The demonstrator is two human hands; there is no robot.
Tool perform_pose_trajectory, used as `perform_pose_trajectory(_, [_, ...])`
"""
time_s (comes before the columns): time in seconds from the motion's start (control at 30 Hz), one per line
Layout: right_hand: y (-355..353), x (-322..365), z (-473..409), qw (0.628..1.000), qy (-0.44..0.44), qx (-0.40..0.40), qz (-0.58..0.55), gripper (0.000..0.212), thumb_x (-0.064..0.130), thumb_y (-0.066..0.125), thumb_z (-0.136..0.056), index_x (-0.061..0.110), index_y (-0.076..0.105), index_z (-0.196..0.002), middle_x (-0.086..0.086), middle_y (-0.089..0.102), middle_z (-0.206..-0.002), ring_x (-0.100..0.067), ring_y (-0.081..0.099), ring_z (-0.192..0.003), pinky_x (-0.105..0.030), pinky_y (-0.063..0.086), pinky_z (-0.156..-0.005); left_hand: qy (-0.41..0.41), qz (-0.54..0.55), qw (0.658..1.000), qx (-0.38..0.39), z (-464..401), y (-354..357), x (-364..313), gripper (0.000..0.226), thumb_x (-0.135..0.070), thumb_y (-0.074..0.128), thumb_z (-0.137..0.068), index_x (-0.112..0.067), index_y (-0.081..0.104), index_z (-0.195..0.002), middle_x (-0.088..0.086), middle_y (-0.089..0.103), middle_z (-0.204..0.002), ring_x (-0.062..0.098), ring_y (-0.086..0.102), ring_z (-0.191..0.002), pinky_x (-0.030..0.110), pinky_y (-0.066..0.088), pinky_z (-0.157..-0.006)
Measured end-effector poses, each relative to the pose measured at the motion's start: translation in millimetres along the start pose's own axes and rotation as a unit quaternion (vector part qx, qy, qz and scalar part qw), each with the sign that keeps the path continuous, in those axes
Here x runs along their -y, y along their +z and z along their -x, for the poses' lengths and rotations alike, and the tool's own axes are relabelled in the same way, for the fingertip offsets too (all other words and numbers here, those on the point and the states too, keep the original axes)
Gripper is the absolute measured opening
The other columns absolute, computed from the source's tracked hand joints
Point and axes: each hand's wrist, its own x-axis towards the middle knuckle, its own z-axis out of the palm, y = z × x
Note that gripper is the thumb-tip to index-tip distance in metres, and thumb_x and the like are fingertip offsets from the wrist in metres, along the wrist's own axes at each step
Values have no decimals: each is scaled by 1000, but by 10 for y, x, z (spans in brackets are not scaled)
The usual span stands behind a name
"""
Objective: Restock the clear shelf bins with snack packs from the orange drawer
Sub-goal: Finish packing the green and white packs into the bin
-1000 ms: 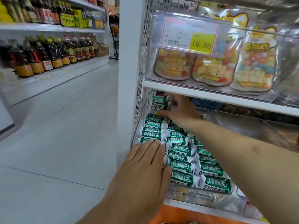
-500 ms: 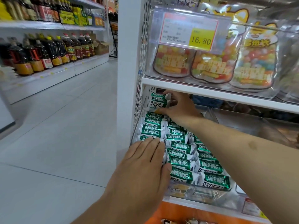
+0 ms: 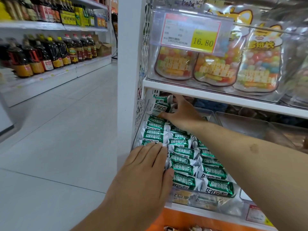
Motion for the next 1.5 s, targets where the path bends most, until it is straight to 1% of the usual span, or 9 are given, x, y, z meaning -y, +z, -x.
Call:
perform_pose_trajectory(0.23, [-35,11,35,1000,1,-15,-10,43,42,79,-92,32,49,-120,14,56,-102,1,56,-90,-16,40,-69,-3,16,1000,14,6,-24,-11,54,-48,30,-108,-21,56,-147,-6,62,-145,14,55,-137,35,29,-124])
perform_pose_trajectory(0.53, [48,95,-20,999,8,-50,-2,40,39,76,-95,22,57,-126,8,63,-99,-12,65,-87,-33,54,-86,-4,39,999,32,-6,-44,-7,54,-47,27,-109,-20,56,-146,-4,62,-144,16,55,-137,37,26,-122])
perform_pose_trajectory(0.67, [20,59,-20,999,9,-39,7,42,46,75,-94,24,57,-125,10,64,-101,3,55,-83,-17,41,-72,-11,50,997,49,0,-78,-3,54,-47,27,-109,-20,57,-145,-4,62,-144,16,55,-137,36,27,-123])
perform_pose_trajectory(0.8, [-18,52,38,999,24,-45,6,39,54,75,-92,28,57,-114,14,63,-107,0,57,-91,-19,40,-74,-16,53,996,63,-14,-99,-4,55,-48,26,-109,-20,57,-145,-4,63,-143,16,56,-136,40,29,-119])
perform_pose_trajectory(1.0, [-191,121,265,999,34,-30,4,55,62,73,-89,32,53,-131,17,59,-135,-8,63,-105,-35,56,-95,-37,102,988,112,-29,-246,-60,69,-62,-6,-100,-38,0,-164,-19,6,-172,-1,-6,-156,21,-20,-116])
perform_pose_trajectory(1.1, [-364,220,598,1000,19,-16,-12,61,54,72,-93,33,47,-145,13,58,-140,-5,61,-103,-25,53,-86,-42,122,986,107,-17,-317,-97,63,-62,7,-107,-38,-4,-165,-21,-3,-172,-4,-15,-154,21,-21,-117])
perform_pose_trajectory(1.27, [-637,198,1356,1000,8,-8,-11,65,58,72,-92,33,51,-148,9,66,-137,-11,63,-124,-32,50,-104,4,138,986,97,119,-547,-308,60,-57,15,-109,-38,5,-165,-22,5,-171,-11,-15,-148,15,-23,-112])
perform_pose_trajectory(1.37, [-845,177,1942,998,-11,-19,-54,46,46,74,-95,29,60,-135,19,67,-123,4,61,-113,-19,48,-94,27,188,979,70,190,-722,-502,52,-49,30,-110,-34,26,-160,-17,28,-165,-2,11,-151,19,-4,-121])
perform_pose_trajectory(1.5, [-1071,-86,2771,992,22,5,-123,23,14,72,-98,21,65,-119,0,70,-106,-15,65,-86,-27,54,-76,36,242,964,105,385,-819,-900,44,-43,44,-108,-26,47,-149,-8,52,-145,10,44,-131,33,40,-108])
